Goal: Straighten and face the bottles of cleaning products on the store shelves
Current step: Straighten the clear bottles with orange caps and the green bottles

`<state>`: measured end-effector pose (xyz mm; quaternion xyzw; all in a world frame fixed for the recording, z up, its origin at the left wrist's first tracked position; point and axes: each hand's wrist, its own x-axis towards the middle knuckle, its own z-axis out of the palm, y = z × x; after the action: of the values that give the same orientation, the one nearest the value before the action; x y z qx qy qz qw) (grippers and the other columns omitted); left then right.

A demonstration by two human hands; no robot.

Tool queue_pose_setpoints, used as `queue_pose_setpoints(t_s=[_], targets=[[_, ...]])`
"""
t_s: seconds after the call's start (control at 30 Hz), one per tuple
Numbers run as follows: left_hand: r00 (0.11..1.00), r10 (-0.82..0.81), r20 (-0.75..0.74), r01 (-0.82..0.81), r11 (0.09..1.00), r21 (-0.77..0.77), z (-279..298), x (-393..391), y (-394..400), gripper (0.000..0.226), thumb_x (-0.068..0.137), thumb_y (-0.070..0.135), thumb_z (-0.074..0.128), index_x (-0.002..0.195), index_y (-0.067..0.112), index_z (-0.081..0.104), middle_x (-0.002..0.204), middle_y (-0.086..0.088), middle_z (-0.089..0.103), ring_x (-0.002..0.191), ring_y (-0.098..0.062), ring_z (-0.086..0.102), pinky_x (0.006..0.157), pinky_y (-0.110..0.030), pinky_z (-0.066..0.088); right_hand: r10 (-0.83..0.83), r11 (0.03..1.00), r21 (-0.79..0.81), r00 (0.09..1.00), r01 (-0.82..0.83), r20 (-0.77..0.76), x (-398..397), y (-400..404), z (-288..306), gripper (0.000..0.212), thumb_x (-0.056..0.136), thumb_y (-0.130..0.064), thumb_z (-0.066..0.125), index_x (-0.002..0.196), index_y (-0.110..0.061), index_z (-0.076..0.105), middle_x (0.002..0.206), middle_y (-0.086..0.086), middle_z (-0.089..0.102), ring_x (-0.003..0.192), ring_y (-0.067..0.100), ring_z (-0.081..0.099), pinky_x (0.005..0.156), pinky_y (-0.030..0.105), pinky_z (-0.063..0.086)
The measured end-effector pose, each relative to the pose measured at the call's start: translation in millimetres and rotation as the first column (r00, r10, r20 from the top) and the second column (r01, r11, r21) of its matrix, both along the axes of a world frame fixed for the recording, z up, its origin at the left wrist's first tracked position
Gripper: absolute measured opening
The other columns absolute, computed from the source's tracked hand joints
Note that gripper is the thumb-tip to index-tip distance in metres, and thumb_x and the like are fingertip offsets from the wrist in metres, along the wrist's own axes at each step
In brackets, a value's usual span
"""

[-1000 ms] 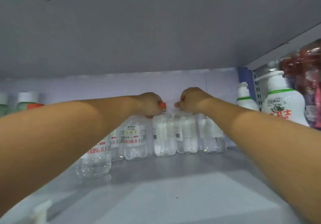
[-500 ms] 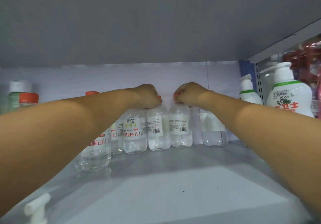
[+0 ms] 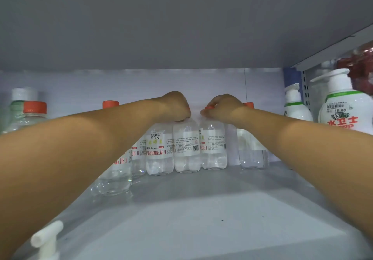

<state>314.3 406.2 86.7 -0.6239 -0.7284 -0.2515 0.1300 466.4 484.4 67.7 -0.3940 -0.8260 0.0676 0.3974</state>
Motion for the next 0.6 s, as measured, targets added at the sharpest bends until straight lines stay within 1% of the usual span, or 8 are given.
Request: queue_pose_setpoints(t_s=[0.07, 0.1, 0.17, 0.23, 0.3, 0.4, 0.53, 0.6], targets=[[0.999, 0.014, -0.032, -0.014, 1.0, 0.007, -0.4, -0.6, -0.5, 0.017, 0.101, 0.021, 0.057, 0.097, 0.008, 0.067, 0.095, -0.009, 0.062, 0.087, -0.021, 0.058, 0.076, -0.031, 0.049, 0.007, 1.0, 0.016, 1.0, -0.007, -0.013, -1.2, 2.1, 0.5, 0.032, 0.097, -0.034, 0.067, 0.121, -0.014, 0.071, 0.125, 0.003, 0.067, 0.114, 0.023, 0.062, 0.095, 0.031, 0.051], [0.999, 0.031, -0.044, -0.03, 0.999, 0.029, -1.9, -1.1, 0.5, 0.024, 0.101, 0.024, 0.058, 0.099, 0.003, 0.069, 0.098, -0.011, 0.066, 0.09, -0.023, 0.062, 0.081, -0.033, 0.051, 0.017, 1.0, 0.013, 1.0, -0.016, -0.019, -1.1, 2.9, 1.2, 0.029, 0.097, -0.031, 0.067, 0.121, -0.015, 0.072, 0.125, 0.002, 0.067, 0.112, 0.023, 0.062, 0.093, 0.03, 0.05], [0.998, 0.051, -0.032, -0.048, 0.995, 0.086, -5.1, -0.7, 3.2, 0.032, 0.1, 0.031, 0.063, 0.106, 0.001, 0.072, 0.108, -0.012, 0.072, 0.1, -0.027, 0.067, 0.09, -0.037, 0.054, 0.052, 0.999, -0.007, 0.998, -0.053, -0.043, 0.6, 4.6, 2.1, 0.022, 0.097, -0.024, 0.067, 0.117, -0.017, 0.074, 0.122, 0.001, 0.068, 0.104, 0.02, 0.062, 0.082, 0.025, 0.049], [0.997, 0.071, -0.034, -0.067, 0.991, 0.115, -7.1, 0.2, 5.0, 0.036, 0.098, 0.037, 0.066, 0.107, 0.003, 0.072, 0.109, -0.011, 0.072, 0.102, -0.027, 0.068, 0.089, -0.037, 0.054, 0.077, 0.997, -0.024, 0.995, -0.079, -0.062, 2.3, 4.9, 0.8, 0.02, 0.097, -0.02, 0.067, 0.114, -0.018, 0.075, 0.118, -0.001, 0.069, 0.099, 0.017, 0.061, 0.071, 0.02, 0.046], [0.997, 0.078, -0.021, -0.076, 0.992, 0.097, -4.8, -0.6, 6.2, 0.035, 0.099, 0.037, 0.064, 0.105, 0.003, 0.072, 0.103, -0.009, 0.069, 0.097, -0.026, 0.066, 0.087, -0.037, 0.054, 0.07, 0.997, -0.021, 0.994, -0.072, -0.08, 1.3, 6.5, -1.1, 0.022, 0.096, -0.026, 0.068, 0.115, -0.017, 0.074, 0.118, 0.001, 0.069, 0.103, 0.019, 0.063, 0.077, 0.023, 0.049], [0.999, 0.037, 0.038, -0.038, 0.999, 0.039, -0.1, -1.8, 2.7, 0.016, 0.1, 0.021, 0.058, 0.096, 0.009, 0.067, 0.096, -0.01, 0.063, 0.085, -0.025, 0.057, 0.079, -0.034, 0.049, 0.003, 1.0, -0.008, 0.999, -0.003, -0.051, -0.8, 6.0, -2.8, 0.038, 0.094, -0.041, 0.07, 0.118, -0.012, 0.069, 0.117, 0.003, 0.067, 0.108, 0.024, 0.063, 0.09, 0.033, 0.053], [0.998, 0.06, 0.006, -0.06, 0.998, 0.035, -2.2, 0.4, 0.8, 0.033, 0.103, 0.027, 0.058, 0.118, 0.0, 0.071, 0.12, -0.015, 0.072, 0.111, -0.03, 0.068, 0.101, -0.039, 0.054, -0.02, 1.0, -0.001, 1.0, 0.02, -0.013, 0.6, 5.2, -0.4, 0.038, 0.097, -0.038, 0.067, 0.118, -0.007, 0.07, 0.121, 0.01, 0.068, 0.11, 0.027, 0.064, 0.096, 0.037, 0.054], [0.996, 0.084, -0.026, -0.082, 0.994, 0.072, -4.0, 1.4, 1.8, 0.037, 0.102, 0.032, 0.06, 0.115, 0.0, 0.072, 0.117, -0.015, 0.072, 0.109, -0.03, 0.068, 0.099, -0.04, 0.055, -0.012, 1.0, -0.007, 1.0, 0.011, -0.011, 1.2, 5.0, -0.5, 0.036, 0.098, -0.036, 0.067, 0.119, -0.008, 0.07, 0.122, 0.009, 0.068, 0.112, 0.027, 0.063, 0.098, 0.037, 0.053]])
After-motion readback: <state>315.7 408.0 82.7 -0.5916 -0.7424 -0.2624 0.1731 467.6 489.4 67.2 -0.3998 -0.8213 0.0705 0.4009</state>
